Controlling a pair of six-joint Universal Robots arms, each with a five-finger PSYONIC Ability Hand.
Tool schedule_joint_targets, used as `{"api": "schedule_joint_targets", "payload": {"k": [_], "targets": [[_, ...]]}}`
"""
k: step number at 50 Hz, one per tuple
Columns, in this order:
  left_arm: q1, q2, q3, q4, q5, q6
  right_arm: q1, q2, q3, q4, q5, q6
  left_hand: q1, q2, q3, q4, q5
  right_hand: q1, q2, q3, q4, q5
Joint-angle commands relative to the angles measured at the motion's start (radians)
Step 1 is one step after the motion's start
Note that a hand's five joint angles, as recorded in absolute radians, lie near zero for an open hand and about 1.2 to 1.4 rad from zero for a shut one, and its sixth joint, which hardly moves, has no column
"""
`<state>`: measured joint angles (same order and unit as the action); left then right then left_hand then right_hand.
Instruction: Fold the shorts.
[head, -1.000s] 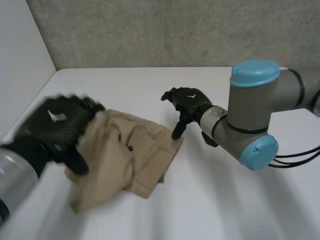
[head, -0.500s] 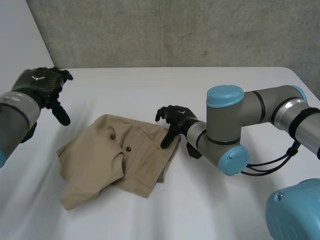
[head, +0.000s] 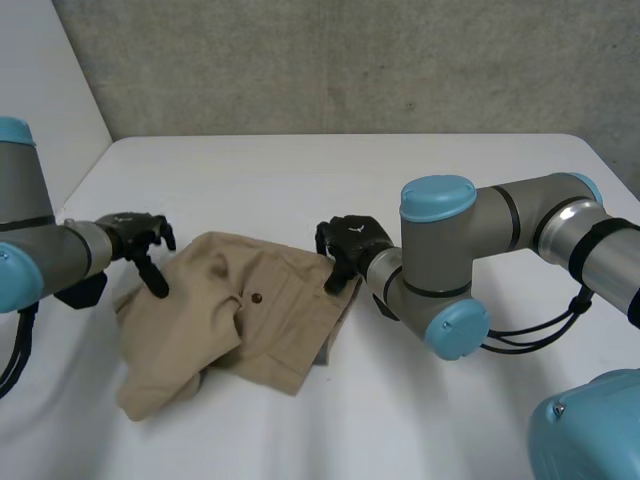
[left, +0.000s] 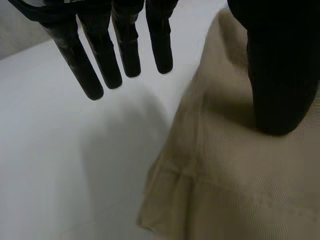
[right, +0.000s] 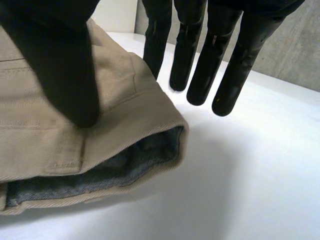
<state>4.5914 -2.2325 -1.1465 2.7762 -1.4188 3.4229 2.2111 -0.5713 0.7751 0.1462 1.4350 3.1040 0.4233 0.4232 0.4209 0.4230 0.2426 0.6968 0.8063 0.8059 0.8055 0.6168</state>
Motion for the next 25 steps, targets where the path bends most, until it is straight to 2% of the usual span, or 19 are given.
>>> {"api": "schedule_joint_targets", "payload": {"k": [1, 8, 11, 16, 17, 20, 21, 25], "targets": [[-0.011, -0.029, 0.031, -0.033, -0.009, 0.044, 0.001, 0.001, -0.002, 0.001, 0.001, -0.073, 0.971, 0.971, 0.973, 0.971, 0.977, 0.699, 0.590, 0.590, 0.591, 0.605], [-0.037, 0.028, 0.154, 0.016, -0.032, 0.056, 0.001, -0.033, -0.065, -0.007, 0.013, -0.165, 0.973, 0.973, 0.975, 0.973, 0.979, 0.699, 0.590, 0.590, 0.591, 0.605], [-0.069, 0.100, 0.209, 0.112, -0.049, 0.058, -0.005, -0.099, -0.114, -0.049, 0.028, -0.237, 0.973, 0.973, 0.975, 0.973, 0.979, 0.699, 0.590, 0.590, 0.591, 0.605], [-0.127, 0.188, 0.240, 0.386, -0.068, 0.065, -0.014, -0.263, -0.122, -0.319, 0.071, -0.338, 0.973, 0.973, 0.975, 0.973, 0.979, 0.699, 0.590, 0.590, 0.591, 0.605], [-0.149, 0.227, 0.234, 0.489, -0.074, 0.071, -0.019, -0.324, -0.097, -0.426, 0.082, -0.350, 0.973, 0.973, 0.975, 0.973, 0.979, 0.699, 0.590, 0.590, 0.591, 0.605], [-0.170, 0.281, 0.215, 0.627, -0.092, 0.075, -0.048, -0.425, -0.067, -0.592, 0.088, -0.352, 0.973, 0.973, 0.975, 0.973, 0.979, 0.699, 0.590, 0.590, 0.591, 0.605], [-0.186, 0.309, 0.199, 0.702, -0.106, 0.075, -0.050, -0.442, -0.062, -0.611, 0.088, -0.352, 0.973, 0.973, 0.975, 0.973, 0.979, 0.699, 0.590, 0.590, 0.591, 0.605], [-0.219, 0.346, 0.150, 0.825, -0.149, 0.072, -0.053, -0.490, -0.057, -0.611, 0.074, -0.354, 0.973, 0.973, 0.975, 0.973, 0.979, 0.699, 0.590, 0.590, 0.591, 0.605]]}}
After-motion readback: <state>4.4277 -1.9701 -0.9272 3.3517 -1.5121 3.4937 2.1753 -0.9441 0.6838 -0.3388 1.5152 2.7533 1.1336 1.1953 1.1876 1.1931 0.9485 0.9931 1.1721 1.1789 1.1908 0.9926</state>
